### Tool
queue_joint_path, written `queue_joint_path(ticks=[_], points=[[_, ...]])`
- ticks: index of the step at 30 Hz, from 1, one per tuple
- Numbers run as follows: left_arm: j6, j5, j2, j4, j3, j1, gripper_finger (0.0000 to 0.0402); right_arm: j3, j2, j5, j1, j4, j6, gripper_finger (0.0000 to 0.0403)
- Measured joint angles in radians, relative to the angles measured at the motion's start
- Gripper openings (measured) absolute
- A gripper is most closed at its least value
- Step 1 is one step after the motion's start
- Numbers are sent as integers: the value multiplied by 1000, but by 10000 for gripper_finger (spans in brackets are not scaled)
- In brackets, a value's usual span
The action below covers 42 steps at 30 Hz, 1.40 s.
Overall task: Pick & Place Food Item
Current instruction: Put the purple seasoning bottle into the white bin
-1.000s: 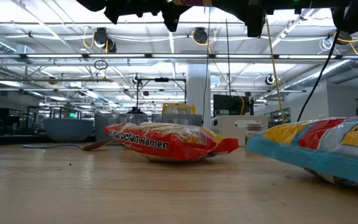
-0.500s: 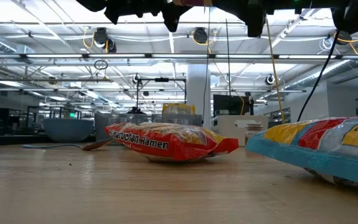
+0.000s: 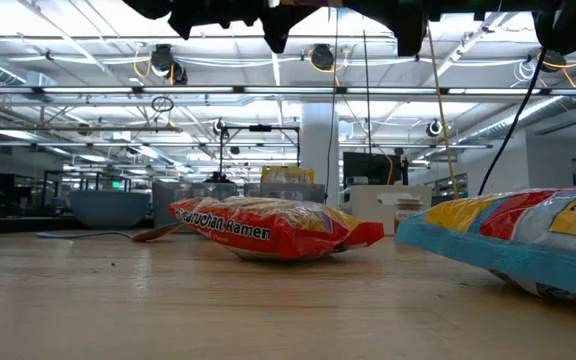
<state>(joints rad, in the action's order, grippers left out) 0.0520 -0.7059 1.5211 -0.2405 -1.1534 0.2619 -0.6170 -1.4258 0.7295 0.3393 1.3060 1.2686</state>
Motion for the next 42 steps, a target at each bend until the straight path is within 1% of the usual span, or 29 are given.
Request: queue_joint_path(ticks=[6,17,23,27,31,34,37,42], points=[[-43,1,0,-1,0,0,257,0,0,4,0,0,6,200],[-43,0,0,-29,0,0,280,0,0,28,0,33,40,200],[-43,0,0,-17,0,0,282,0,0,29,0,83,94,200],[-60,0,0,4,0,0,284,0,0,32,0,153,145,200],[-79,25,0,53,0,11,280,-2,3,33,0,198,204,200],[-76,26,-2,92,0,24,274,-31,14,64,1,170,222,200],[-78,26,-2,146,0,35,267,-72,37,118,1,116,256,200],[-122,30,-12,224,0,38,251,-151,102,187,0,-52,292,200]])
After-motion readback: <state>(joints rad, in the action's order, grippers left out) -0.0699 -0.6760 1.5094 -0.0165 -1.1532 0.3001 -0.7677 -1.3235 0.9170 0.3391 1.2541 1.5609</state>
